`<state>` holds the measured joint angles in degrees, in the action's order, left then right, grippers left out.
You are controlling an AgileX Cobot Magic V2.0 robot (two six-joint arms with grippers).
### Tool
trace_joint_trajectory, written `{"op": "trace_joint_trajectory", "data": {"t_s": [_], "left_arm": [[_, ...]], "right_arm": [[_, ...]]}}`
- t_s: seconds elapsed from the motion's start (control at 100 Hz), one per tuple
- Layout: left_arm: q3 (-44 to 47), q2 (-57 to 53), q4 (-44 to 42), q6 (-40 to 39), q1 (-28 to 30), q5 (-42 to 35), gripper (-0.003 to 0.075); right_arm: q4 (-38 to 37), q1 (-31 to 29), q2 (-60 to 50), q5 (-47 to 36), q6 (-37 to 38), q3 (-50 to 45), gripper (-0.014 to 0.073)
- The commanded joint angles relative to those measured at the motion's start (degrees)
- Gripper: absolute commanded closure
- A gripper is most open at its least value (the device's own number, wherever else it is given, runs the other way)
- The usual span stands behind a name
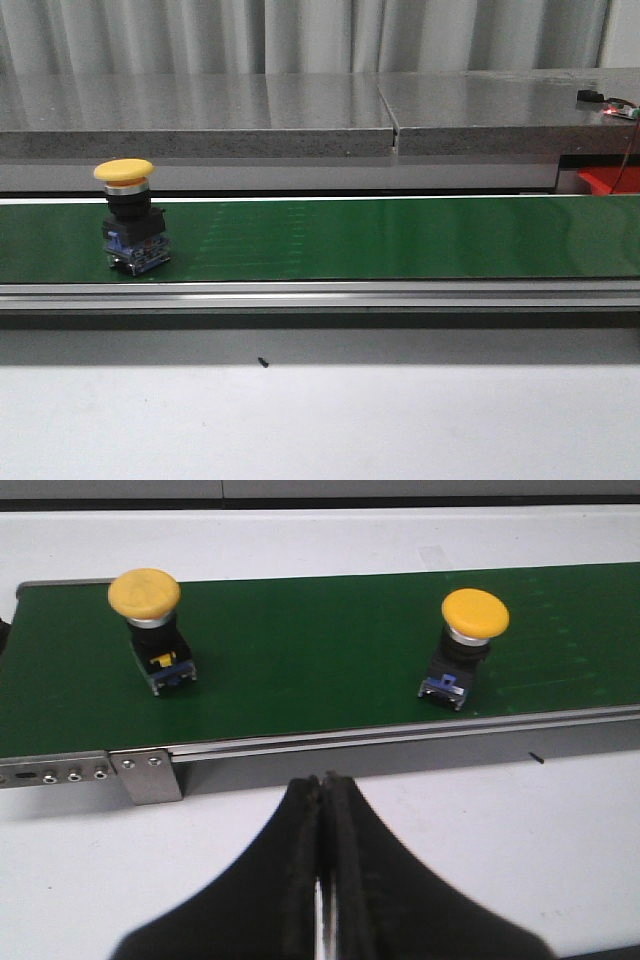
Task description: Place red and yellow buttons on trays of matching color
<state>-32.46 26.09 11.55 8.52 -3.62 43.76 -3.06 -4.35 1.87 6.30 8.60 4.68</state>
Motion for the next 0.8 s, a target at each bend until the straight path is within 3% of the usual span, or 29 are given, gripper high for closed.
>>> {"op": "trace_joint_trajectory", "data": {"t_s": [0.0,0.15,0.35,0.51,0.79], "left_arm": [[-1.5,0.3,-0.7,-0.7,-0.9,-4.3,0.0739],[-1.5,-0.4,-1.0,-0.1,-1.7,-4.3,0.0739],[-1.5,-1.9,-1.2,0.0,-1.7,-4.4,0.0739],[-1.5,-2.0,-1.2,0.0,-1.7,-4.4,0.0739],[-1.5,-2.0,-1.2,0.0,-1.7,-4.4,0.0739]], "right_arm": [[0.3,-0.2,4.7,-1.2,-0.1,5.5,0.0659],[0.4,-0.2,14.1,4.7,-0.1,13.2,0.0659],[-0.3,-0.2,25.2,2.0,-0.2,20.0,0.0659],[-0.6,0.1,33.5,9.1,-0.3,26.8,0.0659],[-0.6,11.3,43.1,12.8,-4.5,36.3,0.0659]]}}
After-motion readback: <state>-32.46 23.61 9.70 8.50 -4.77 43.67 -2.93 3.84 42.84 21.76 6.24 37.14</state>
